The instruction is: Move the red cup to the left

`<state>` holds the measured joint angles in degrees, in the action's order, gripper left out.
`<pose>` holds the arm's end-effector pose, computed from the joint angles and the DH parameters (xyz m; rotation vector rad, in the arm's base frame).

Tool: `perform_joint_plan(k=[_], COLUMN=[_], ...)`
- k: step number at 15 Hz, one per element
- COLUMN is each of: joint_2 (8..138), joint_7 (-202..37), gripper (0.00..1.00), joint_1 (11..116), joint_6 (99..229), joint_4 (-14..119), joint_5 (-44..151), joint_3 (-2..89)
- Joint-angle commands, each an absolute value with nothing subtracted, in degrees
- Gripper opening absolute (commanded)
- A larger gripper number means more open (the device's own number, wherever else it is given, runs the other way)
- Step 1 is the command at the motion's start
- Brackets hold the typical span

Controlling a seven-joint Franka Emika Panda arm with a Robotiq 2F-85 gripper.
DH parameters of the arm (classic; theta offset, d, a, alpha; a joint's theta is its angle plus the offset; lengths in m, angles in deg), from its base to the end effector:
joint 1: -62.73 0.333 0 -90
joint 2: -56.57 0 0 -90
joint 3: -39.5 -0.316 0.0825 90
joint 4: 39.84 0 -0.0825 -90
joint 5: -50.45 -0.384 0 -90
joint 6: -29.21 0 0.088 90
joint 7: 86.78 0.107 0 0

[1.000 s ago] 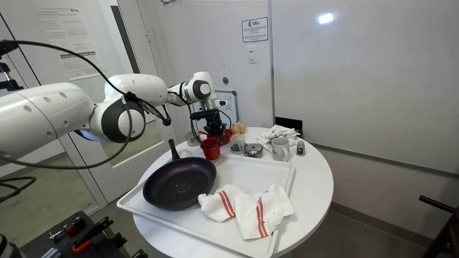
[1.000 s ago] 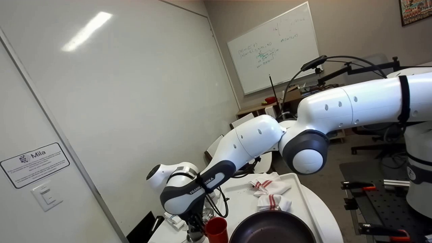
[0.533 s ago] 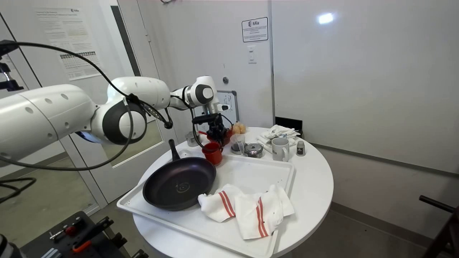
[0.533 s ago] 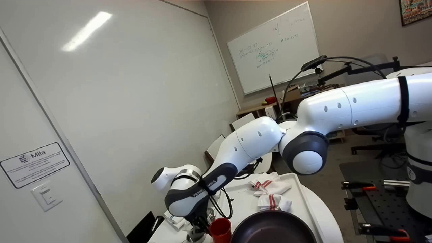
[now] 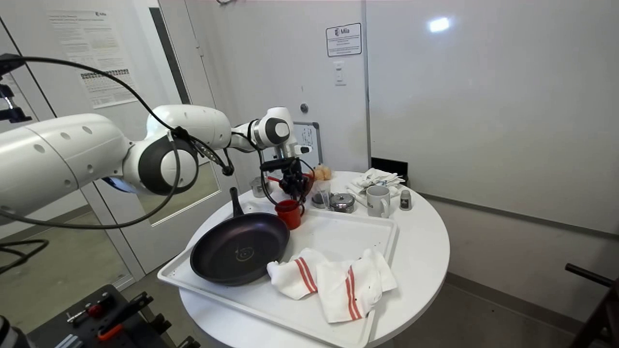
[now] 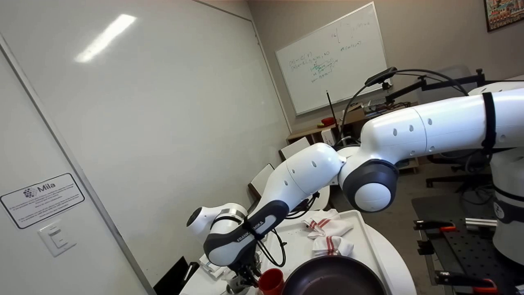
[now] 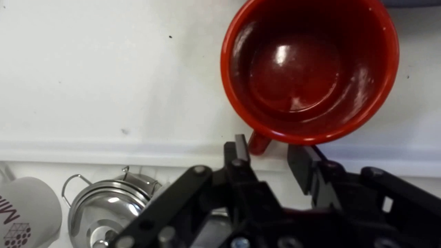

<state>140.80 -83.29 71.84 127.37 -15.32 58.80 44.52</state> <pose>0.7761 0.0848 0.1193 2.8805 0.1663 -0.2333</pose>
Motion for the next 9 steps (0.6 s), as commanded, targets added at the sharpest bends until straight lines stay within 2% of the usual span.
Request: perform_joint_plan(k=[1,5,9], joint_2=[140.8,140.8,140.7], joint_7=[-82.1,-81.7,-81.8], gripper=[0.69,0.97,1.00], joint_1=[72.1,72.1,72.7], joint_6=[127.5,128.5,130.7], joint_4=[-14.7,-14.7,-16.8], joint_5=[59.3,59.4,59.9], joint_3=[44.8,44.9,45.3])
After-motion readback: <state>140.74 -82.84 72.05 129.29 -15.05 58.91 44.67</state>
